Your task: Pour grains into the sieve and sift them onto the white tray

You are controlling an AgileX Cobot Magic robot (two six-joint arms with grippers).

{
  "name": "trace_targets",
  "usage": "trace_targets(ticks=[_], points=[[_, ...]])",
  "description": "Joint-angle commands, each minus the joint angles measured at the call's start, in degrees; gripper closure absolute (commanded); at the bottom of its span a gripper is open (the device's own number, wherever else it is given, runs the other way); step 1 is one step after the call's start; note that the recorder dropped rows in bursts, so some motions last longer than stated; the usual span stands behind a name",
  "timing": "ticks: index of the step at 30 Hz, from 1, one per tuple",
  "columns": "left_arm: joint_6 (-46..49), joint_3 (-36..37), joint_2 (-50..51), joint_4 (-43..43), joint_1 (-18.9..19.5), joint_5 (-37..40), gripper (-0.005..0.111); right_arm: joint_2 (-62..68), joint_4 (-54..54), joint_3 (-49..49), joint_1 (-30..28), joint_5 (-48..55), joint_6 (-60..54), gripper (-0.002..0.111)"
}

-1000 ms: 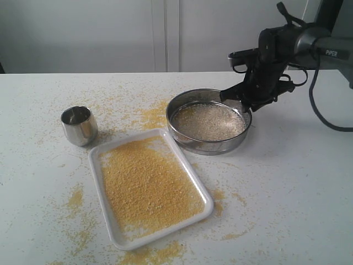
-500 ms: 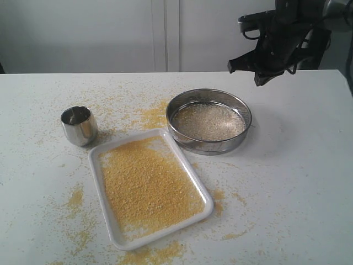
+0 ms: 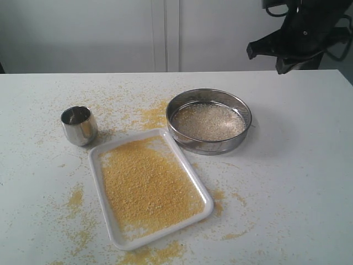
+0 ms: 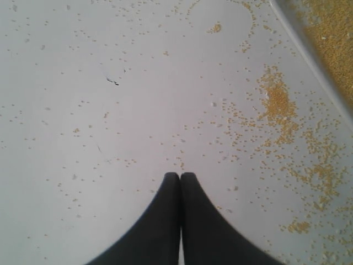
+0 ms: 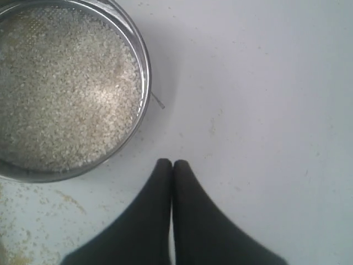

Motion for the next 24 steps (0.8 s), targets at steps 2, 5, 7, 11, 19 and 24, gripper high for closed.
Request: trace_targets(ticks=[2, 5, 7, 11, 19, 24], points=[[-0.16, 0.3, -0.53, -0.4, 0.2, 0.47, 0.106, -5.54, -0.6, 6.62, -0.5, -1.89, -0.71, 0.108], [-0.16, 0.3, -0.53, -0.4, 0.2, 0.47, 0.106, -9.01, -0.6, 10.88, -0.5, -4.3, -0.71, 0.108], [-0.16, 0.3, -0.53, -0.4, 0.2, 0.47, 0.106, -11.6, -0.6, 13.42, -0.5, -6.24, -0.71, 0.108], [-0.16, 0.3, -0.53, -0.4, 0.2, 0.47, 0.106, -16.76, -0.6, 18.31, -0.5, -8.78, -0.71, 0.108], [-0.16, 0.3, -0.53, -0.4, 0.2, 0.47, 0.106, -27.59, -0.49, 26.54, -0.5, -10.89, -0.71, 0.108], [-0.16, 0.3, -0.53, -0.4, 0.2, 0.47, 0.106, -34.5, -0.38, 32.34, -0.5, -13.37, -0.71, 0.108]])
